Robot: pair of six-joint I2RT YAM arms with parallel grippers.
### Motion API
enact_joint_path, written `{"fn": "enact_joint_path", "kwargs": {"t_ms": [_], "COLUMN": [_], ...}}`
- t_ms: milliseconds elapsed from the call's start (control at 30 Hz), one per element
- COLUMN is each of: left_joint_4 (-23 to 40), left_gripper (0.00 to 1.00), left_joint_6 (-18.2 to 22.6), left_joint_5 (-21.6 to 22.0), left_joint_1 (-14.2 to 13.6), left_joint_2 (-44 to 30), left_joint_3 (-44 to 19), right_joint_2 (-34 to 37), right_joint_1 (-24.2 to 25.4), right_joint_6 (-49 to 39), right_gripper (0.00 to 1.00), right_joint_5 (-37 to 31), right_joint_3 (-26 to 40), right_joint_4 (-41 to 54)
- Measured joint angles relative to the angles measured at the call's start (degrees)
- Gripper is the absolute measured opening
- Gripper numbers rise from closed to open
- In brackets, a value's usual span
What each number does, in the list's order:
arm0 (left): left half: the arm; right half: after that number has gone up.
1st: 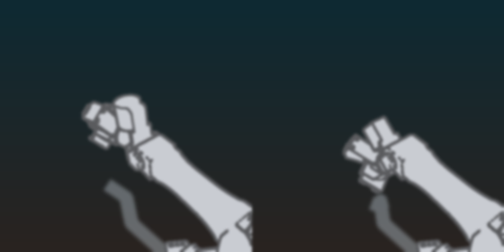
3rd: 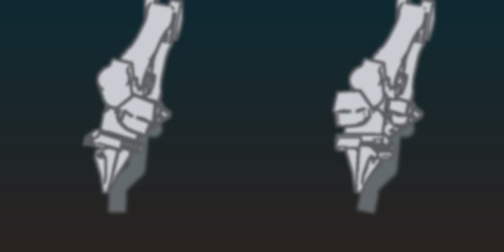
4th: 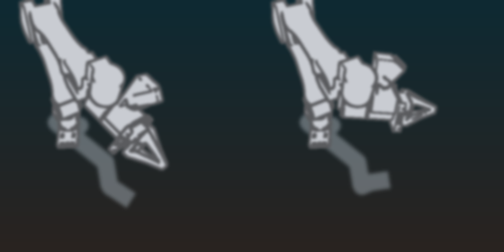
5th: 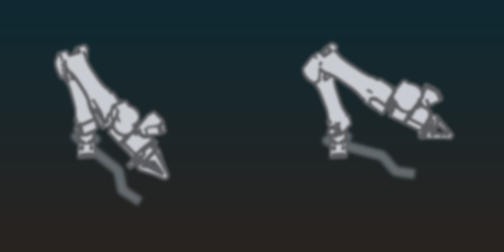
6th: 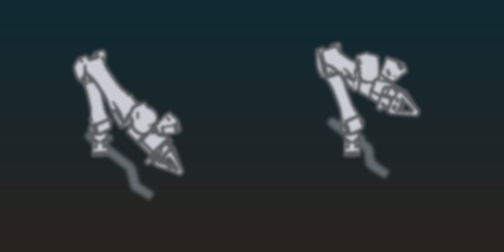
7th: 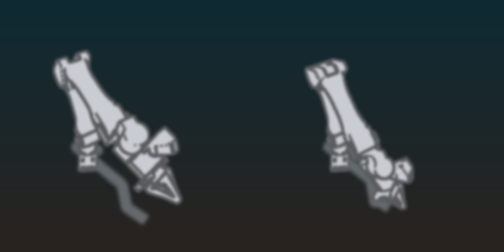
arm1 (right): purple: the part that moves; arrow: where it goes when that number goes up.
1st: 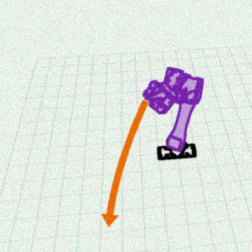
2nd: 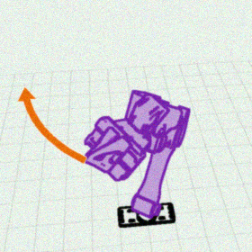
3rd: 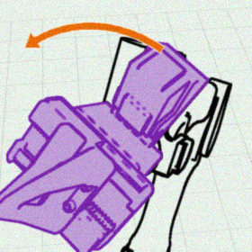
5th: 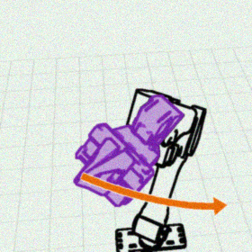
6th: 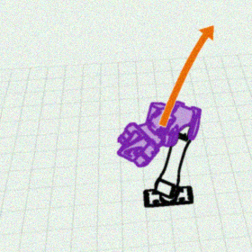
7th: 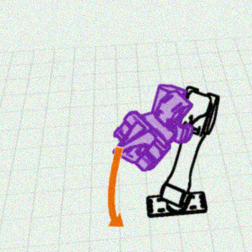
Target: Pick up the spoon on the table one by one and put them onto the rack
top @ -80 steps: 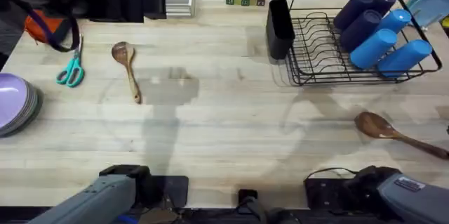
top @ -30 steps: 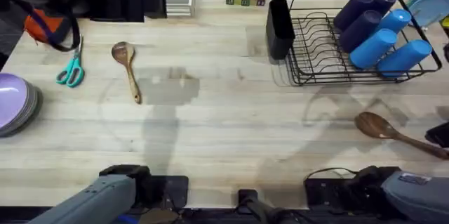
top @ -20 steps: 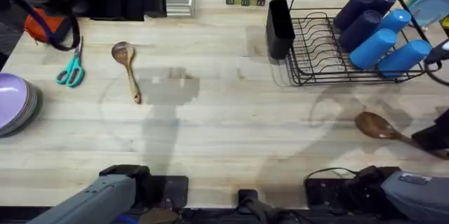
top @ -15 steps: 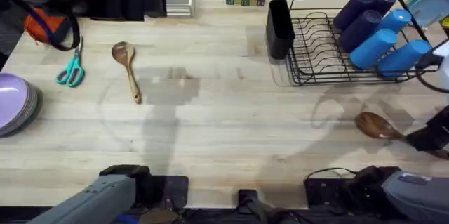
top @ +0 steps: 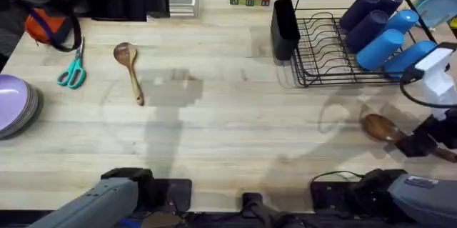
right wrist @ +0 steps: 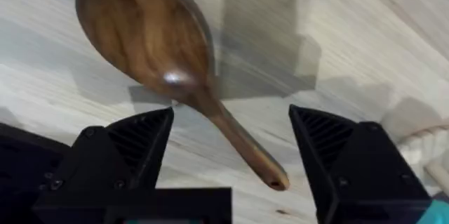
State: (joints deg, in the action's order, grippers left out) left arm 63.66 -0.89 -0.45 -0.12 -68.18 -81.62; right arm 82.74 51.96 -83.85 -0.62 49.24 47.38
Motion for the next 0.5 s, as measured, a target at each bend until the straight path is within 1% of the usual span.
{"fn": "enact_joint_path", "kwargs": {"t_ms": [267, 500], "left_joint_4": [-1.1, -1.3], "left_gripper": [0.993, 0.993], "left_joint_6": [0.0, 0.0], "left_joint_5": [0.0, 0.0], "left_joint_1": [0.0, 0.0], "left_joint_2": [0.0, 0.0], "left_joint_3": [0.0, 0.0], "right_joint_2": [0.3, 0.5], "right_joint_1": [0.1, 0.1], "right_joint_6": [-1.9, -2.3], "right_gripper": [0.992, 0.992], "right_joint_5": [0.0, -0.1], "right_joint_3": [-2.0, -2.0], "right_joint_4": [-0.6, -0.7]}}
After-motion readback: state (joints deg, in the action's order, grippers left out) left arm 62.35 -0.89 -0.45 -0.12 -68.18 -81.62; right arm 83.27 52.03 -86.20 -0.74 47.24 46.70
